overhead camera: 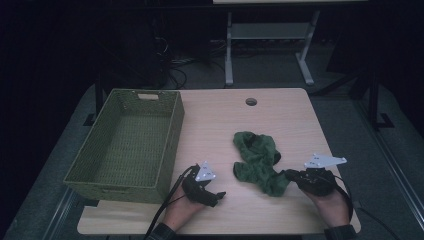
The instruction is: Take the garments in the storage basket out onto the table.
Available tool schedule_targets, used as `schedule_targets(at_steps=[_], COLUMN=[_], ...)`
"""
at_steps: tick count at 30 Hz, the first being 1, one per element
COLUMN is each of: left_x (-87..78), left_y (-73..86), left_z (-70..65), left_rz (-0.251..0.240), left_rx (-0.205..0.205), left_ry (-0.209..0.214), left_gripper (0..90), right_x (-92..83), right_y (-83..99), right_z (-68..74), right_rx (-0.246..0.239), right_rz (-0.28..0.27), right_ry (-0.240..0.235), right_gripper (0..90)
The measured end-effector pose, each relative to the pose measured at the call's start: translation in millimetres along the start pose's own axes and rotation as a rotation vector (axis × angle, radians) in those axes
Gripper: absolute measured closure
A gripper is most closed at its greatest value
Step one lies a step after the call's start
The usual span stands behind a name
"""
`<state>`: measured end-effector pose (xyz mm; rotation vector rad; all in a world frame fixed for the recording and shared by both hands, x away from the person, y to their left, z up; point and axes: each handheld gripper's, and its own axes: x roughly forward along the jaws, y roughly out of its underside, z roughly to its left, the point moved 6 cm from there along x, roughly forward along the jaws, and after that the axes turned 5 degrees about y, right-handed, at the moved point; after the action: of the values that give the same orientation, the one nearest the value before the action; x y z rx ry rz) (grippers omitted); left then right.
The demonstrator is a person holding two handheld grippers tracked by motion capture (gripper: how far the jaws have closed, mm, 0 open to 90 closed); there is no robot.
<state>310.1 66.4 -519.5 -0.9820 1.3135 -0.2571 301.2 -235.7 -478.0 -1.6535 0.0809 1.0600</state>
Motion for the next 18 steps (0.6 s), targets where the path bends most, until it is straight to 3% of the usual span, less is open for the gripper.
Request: schedule_targets(at_steps=[3,7,12,16,18], left_x=[0.0,0.0,0.0,0.0,0.6], left_y=[0.0,0.0,0.0,-1.0,-4.4], left_z=[0.0,0.0,-0.1,-0.1,-1.0], left_rz=[0.0,0.0,0.0,-0.008,-0.027], left_rx=[0.0,0.0,0.0,0.0,-0.014], left_ry=[0.0,0.0,0.0,-0.001,0.018], left_gripper=[15.5,15.5,15.5,16.6,24.1], right_x=[-3.7,-13.8,-30.9,-39.8,-39.2], right_y=[15.3,26.7,23.4,18.5,18.5], right_z=[-7.4,-14.5,-13.0,-7.2,-3.8], right_rx=[0.018,0.044,0.061,0.048,0.037], right_rz=[0.033,0.036,-0.014,-0.047,-0.048], right_ry=[0.03,0.051,0.056,0.045,0.03], right_gripper=[80.8,79.1,78.5,77.7,77.7])
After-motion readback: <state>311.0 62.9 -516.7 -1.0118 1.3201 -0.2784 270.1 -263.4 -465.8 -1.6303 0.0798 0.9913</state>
